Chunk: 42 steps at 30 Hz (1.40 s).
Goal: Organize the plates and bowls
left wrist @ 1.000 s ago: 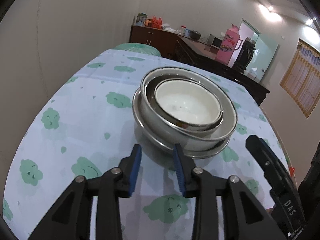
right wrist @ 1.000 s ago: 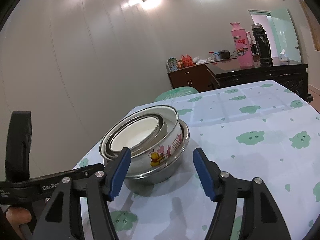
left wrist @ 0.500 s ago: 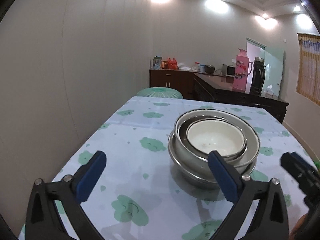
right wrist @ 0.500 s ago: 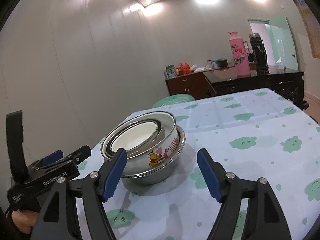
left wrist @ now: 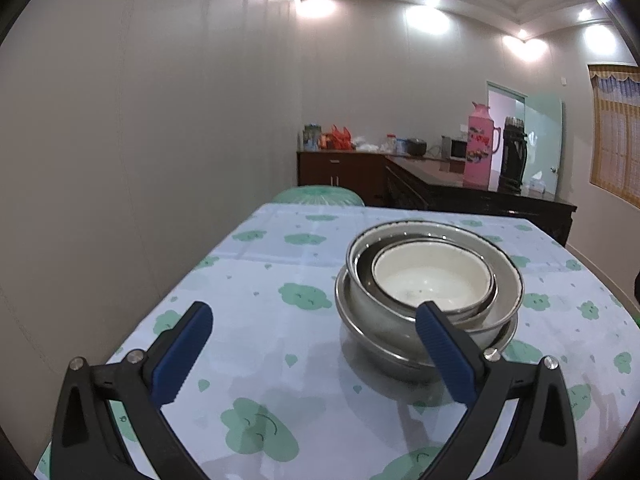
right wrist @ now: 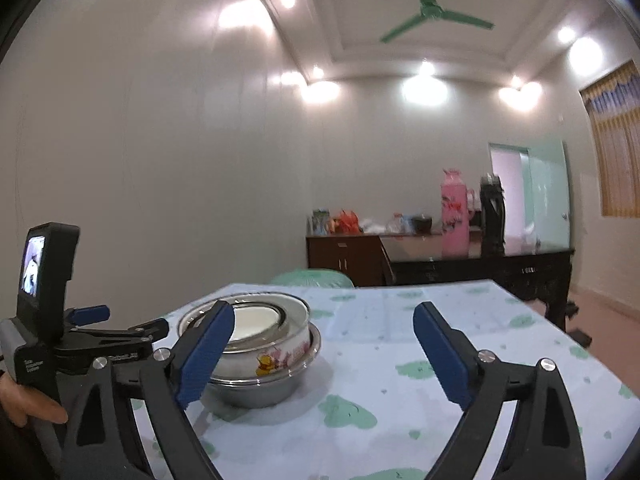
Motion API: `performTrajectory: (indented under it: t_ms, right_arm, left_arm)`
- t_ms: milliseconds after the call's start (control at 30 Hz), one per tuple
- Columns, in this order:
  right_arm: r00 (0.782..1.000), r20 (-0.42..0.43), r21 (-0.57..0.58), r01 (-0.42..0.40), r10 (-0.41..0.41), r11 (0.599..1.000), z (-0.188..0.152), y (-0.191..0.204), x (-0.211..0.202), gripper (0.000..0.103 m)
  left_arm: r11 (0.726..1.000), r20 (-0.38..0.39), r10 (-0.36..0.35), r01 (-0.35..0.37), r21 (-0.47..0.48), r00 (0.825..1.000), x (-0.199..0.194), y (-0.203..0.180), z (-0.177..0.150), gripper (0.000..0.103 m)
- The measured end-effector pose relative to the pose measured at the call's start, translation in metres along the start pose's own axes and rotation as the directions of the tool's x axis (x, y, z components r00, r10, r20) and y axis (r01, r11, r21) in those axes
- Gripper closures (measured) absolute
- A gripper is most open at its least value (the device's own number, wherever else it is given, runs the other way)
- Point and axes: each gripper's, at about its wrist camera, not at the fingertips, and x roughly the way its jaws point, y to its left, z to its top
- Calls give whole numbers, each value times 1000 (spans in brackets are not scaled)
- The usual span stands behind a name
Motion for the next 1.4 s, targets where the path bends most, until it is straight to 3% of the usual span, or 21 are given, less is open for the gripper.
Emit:
performTrajectory:
  t_ms: [267, 467, 667, 1400]
  right_arm:
    - [995, -89, 64, -40, 46, 997, -1, 7, 17, 10]
    - [995, -78, 94, -50, 58, 994, -5, 20, 19, 10]
    - [997, -47, 43, -62, 64, 997, -8, 34, 12, 10]
    - [997, -46, 82, -63, 67, 995, -10, 29, 15, 10]
  left_arm:
    - [999, 46, 22, -21, -26, 999, -8, 0, -4, 0]
    - [999, 98, 43, -41, -23, 994, -19, 0, -8, 0]
    - [999, 89, 51, -52, 6, 995, -16, -5, -9, 0]
    - [999, 119, 38, -39, 11, 992, -24, -9, -15, 0]
